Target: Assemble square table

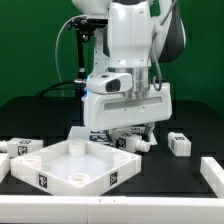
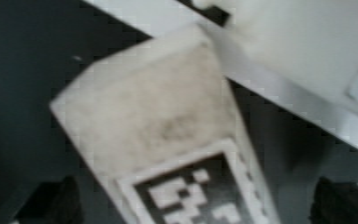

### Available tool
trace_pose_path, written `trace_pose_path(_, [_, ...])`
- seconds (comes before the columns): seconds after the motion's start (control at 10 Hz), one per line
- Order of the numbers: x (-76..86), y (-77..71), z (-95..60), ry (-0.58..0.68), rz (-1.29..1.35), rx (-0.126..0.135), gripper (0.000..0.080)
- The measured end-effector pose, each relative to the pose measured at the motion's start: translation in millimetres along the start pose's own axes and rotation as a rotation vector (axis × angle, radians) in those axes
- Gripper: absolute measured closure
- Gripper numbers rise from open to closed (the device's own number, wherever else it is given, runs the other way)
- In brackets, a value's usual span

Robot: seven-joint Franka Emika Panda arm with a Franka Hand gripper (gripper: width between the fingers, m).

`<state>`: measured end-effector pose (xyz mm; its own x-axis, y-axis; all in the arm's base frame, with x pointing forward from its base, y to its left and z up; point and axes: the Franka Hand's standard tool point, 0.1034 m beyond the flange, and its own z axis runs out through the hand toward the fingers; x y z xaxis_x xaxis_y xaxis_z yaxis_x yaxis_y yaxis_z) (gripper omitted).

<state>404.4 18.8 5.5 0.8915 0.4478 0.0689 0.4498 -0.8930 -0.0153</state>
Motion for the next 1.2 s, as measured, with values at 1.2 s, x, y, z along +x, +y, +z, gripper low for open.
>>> trace_pose_path(1.2, [-34.3, 60.0, -20.0, -0.014, -0.096, -0.027, 0.0515])
